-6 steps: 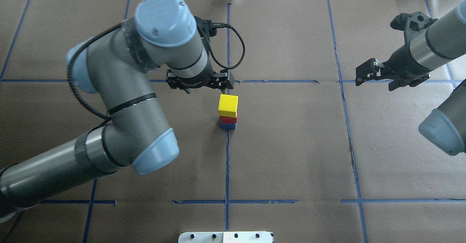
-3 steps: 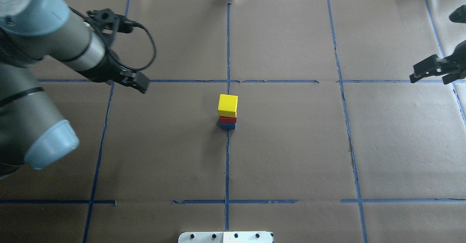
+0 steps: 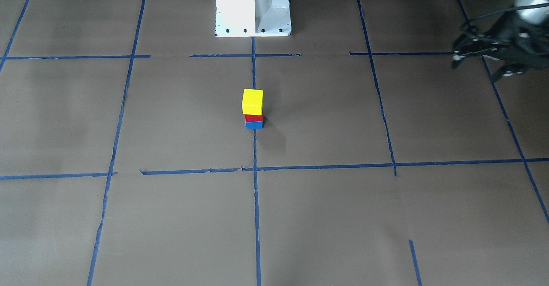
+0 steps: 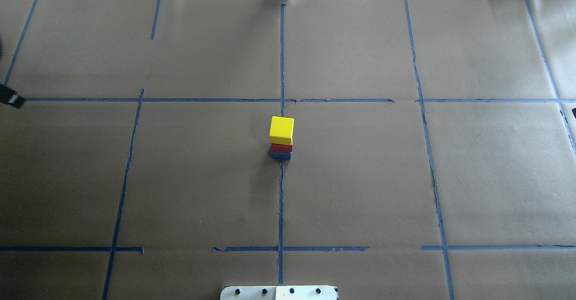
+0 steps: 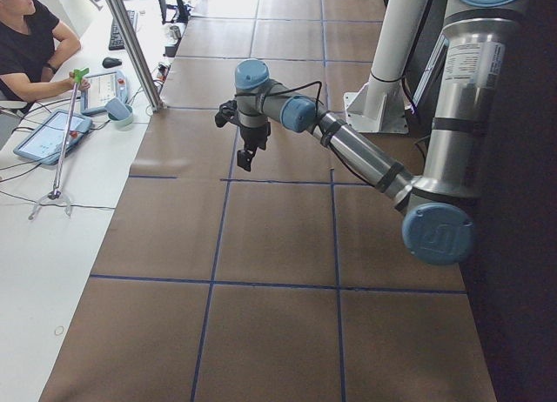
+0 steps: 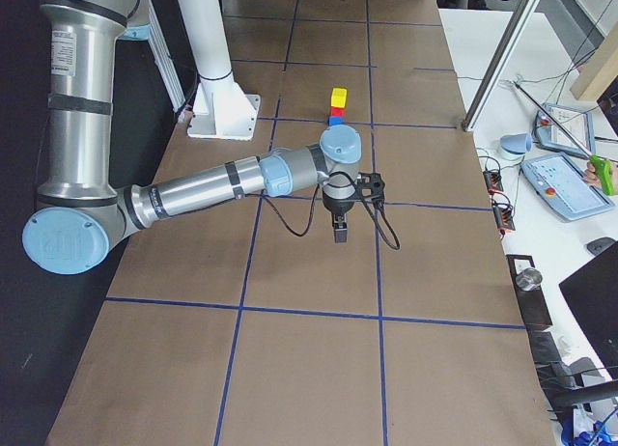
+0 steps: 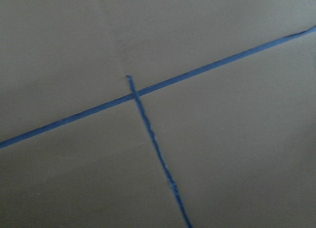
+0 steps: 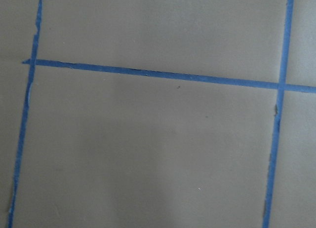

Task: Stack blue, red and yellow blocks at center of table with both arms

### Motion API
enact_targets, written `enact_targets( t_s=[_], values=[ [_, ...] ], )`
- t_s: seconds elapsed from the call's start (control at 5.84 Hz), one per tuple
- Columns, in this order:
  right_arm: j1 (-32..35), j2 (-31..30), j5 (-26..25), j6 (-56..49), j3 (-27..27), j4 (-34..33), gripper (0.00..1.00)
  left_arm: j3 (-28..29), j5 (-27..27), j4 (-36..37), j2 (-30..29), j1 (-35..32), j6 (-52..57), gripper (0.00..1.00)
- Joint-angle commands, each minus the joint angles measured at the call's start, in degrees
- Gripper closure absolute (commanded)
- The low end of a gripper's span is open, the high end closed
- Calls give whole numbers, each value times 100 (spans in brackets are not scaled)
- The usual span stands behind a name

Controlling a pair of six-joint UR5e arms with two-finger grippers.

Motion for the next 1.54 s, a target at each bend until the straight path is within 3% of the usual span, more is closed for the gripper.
enact_targets(
  t_s=[0.0, 0.17, 0.34, 0.68, 1.03, 1.37],
  values=[
    [465, -639, 13, -1196, -126, 26, 0, 720, -219, 26, 410, -1304, 1324, 0],
    [641, -842, 100, -1411, -101, 61, 0, 1046, -227, -44, 733, -1735, 1342, 0],
    [643, -853, 144, -1422, -144, 62, 0, 980, -219, 42, 875, -1861, 1316, 0],
    [730, -844, 154, -1449, -268, 70, 0, 1128, -157, 261, 729, -1898, 889, 0],
    [766, -574, 145, -1379, -320, 1, 0, 1740, -166, 141, 814, -1898, 938, 0],
    [766, -300, 127, -1370, -775, 44, 0, 1638, -210, 105, 1147, -1898, 947, 0]
  ],
)
